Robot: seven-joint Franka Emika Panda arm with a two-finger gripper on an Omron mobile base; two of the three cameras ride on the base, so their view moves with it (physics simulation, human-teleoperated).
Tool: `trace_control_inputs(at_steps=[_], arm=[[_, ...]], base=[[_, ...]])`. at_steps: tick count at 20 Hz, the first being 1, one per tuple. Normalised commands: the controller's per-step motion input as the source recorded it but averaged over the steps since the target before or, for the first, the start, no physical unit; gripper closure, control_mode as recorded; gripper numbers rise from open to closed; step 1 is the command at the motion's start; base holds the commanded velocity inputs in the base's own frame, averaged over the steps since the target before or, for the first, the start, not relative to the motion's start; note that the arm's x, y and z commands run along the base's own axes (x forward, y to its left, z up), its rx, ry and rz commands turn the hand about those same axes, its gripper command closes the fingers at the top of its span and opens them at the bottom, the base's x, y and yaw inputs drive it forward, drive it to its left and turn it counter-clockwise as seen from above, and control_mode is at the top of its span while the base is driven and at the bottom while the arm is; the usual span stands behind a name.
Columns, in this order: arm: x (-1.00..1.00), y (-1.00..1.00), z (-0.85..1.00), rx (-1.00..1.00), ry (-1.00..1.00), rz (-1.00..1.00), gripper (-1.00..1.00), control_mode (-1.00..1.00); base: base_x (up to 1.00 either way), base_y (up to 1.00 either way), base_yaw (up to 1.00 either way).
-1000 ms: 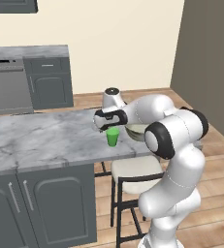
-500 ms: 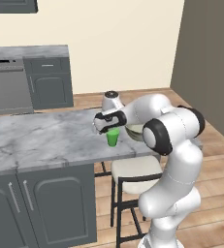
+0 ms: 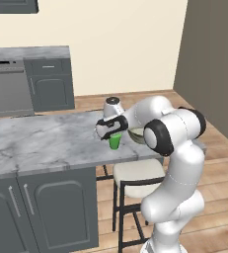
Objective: Place the cup inside the bowl on the dining table and move the bowl to any counter.
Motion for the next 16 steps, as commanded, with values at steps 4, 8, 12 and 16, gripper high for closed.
trace_control_inputs(at_steps=[4, 8, 12, 16], arm=[[0.08, 0.0, -0.2, 0.0, 0.0, 0.0, -1.0, -1.0], [0.06, 0.0, -0.14, 0.0, 0.0, 0.0, -1.0, -1.0], [0.0, 0.0, -0.12, 0.0, 0.0, 0.0, -1.0, -1.0], [0.0, 0.0, -0.07, 0.0, 0.0, 0.0, -1.0, -1.0]], base=[[0.0, 0.0, 0.0], [0.0, 0.0, 0.0], [0.0, 0.0, 0.0], [0.0, 0.0, 0.0]])
